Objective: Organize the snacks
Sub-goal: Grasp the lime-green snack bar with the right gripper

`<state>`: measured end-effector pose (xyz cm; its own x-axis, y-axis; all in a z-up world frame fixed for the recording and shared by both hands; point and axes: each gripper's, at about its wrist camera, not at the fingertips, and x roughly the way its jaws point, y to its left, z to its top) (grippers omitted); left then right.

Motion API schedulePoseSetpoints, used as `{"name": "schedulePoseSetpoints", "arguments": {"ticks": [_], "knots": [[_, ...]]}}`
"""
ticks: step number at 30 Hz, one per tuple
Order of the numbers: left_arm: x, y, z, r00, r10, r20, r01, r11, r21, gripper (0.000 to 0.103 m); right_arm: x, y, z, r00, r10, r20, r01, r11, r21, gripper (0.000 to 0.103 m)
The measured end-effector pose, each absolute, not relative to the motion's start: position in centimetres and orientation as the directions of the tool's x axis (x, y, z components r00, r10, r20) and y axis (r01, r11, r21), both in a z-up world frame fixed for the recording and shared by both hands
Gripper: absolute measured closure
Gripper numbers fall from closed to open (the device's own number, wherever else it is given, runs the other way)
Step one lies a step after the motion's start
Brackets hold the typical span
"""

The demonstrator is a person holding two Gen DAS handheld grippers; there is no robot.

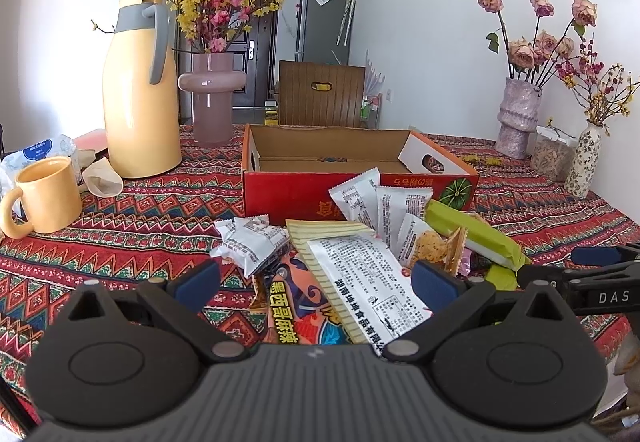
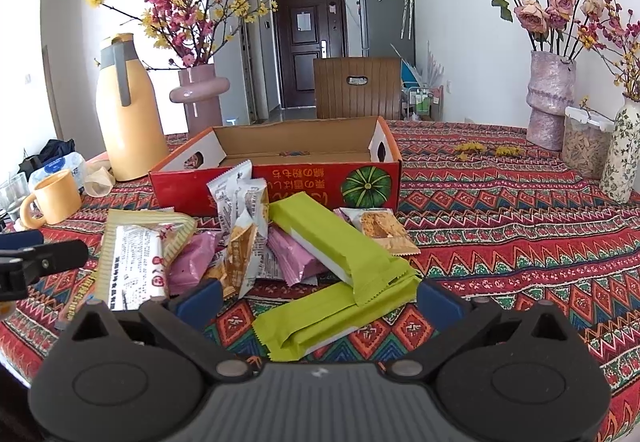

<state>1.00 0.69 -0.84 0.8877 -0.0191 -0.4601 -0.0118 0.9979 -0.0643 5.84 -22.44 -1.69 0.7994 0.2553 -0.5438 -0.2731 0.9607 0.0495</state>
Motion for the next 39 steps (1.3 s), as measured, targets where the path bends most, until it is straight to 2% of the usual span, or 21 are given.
{"name": "schedulePoseSetpoints", "arguments": {"ticks": [17, 26, 32, 34, 39], "knots": [[3.0, 2.2, -2.8, 0.867, -0.013, -0.498, -0.036, 0.995, -0.089, 0.0, 12.0, -21.5, -4.7, 0.752, 0.118, -0.648, -0.146, 0.989, 0.012, 0.008], [3.4, 2.7, -3.2, 0.861, -0.018, -0.509, -0.042, 0.993, -0.106, 0.0, 12.4, -21.6, -6.5, 0.723, 0.064, -0.688, -0.116, 0.993, -0.03, 0.022], [3.2, 2.7, -3.2, 0.859, -0.02, -0.511, -0.043, 0.993, -0.111, 0.0, 10.8, -23.2, -6.0, 0.736, 0.061, -0.674, -0.136, 0.989, -0.059, 0.048], [3.2, 2.7, -3.1, 0.859, -0.014, -0.512, -0.049, 0.993, -0.11, 0.0, 10.6, -23.9, -6.0, 0.735, 0.085, -0.673, -0.16, 0.986, -0.05, 0.059], [2.9, 2.8, -2.9, 0.857, 0.003, -0.516, -0.07, 0.991, -0.111, 0.0, 10.0, -24.9, -5.8, 0.734, 0.118, -0.668, -0.215, 0.974, -0.064, 0.067]]}}
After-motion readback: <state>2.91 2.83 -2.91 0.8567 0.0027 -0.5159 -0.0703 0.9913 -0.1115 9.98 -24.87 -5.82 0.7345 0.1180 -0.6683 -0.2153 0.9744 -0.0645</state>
